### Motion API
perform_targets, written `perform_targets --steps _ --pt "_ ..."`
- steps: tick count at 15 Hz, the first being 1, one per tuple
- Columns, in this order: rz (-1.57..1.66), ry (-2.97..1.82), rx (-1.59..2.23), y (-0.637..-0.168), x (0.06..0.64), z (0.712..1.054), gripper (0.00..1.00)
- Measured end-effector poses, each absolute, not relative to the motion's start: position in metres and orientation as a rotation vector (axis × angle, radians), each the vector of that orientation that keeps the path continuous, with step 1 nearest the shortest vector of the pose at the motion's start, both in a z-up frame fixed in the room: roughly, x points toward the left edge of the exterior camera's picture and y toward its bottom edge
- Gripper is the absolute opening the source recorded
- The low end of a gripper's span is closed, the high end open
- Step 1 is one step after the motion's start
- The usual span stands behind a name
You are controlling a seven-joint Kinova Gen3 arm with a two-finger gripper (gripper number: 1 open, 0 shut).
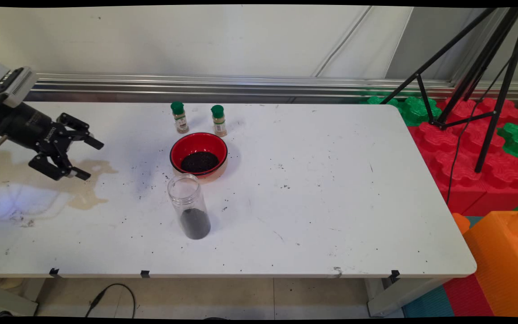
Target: Pick up the black seasoning powder from the table
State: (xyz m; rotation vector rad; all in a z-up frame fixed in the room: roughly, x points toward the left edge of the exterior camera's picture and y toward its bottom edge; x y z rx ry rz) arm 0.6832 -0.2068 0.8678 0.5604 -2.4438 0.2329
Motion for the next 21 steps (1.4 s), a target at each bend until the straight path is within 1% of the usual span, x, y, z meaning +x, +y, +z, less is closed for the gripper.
perform_targets --steps 7,21 --pt "0.215 -2.41 0.488 -0.217 0.652 0.867 1.0" --pt "0.193 -2.331 0.385 -0.22 0.574 0.834 1.0"
